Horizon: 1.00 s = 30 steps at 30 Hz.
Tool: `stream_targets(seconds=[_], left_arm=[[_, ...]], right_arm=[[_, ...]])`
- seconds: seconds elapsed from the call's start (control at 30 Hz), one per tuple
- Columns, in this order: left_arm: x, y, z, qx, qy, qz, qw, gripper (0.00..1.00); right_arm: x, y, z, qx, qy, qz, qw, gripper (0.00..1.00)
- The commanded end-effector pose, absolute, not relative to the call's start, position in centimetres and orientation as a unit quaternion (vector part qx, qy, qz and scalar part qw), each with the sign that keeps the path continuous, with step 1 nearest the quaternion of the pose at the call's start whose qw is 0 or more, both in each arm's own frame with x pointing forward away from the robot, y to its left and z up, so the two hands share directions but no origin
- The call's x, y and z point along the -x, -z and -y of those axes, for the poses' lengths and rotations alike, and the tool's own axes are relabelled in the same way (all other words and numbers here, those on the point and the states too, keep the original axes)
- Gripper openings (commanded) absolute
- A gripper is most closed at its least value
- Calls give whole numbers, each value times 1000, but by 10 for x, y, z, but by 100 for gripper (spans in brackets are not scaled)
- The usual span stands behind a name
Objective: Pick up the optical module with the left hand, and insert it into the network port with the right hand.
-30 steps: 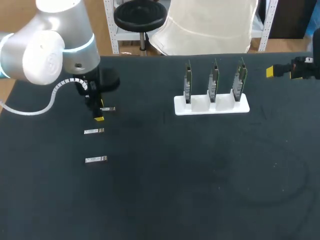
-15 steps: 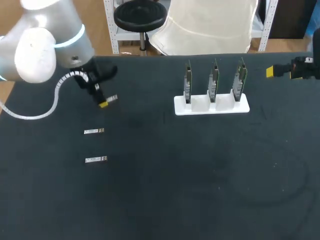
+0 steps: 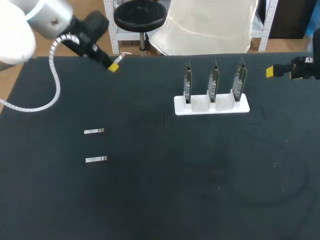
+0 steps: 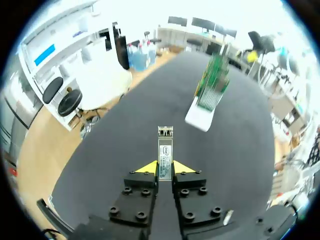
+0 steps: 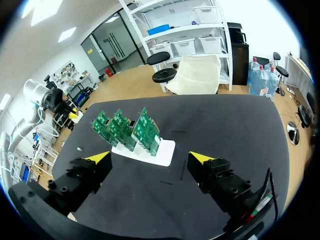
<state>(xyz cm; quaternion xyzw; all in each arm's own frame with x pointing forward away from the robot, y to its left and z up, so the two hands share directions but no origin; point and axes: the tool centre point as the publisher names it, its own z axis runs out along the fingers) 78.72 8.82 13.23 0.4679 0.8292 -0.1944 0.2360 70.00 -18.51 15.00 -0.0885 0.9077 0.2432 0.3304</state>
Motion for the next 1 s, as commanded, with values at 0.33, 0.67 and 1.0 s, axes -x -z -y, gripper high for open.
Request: stream_targets(seconds=[0.33, 0.67, 1.0], left_arm=[[-760, -224, -49, -400, 386, -720, 415, 0], [-750, -242, -12, -433, 441, -632, 467, 0], [-748, -244, 27, -452, 460, -583, 494, 0]], right_arm=[[-700, -150, 185, 88, -243, -908, 330, 100], [-700, -150, 185, 88, -243, -908, 330, 100], [-700, -150, 185, 88, -243, -908, 330, 100]])
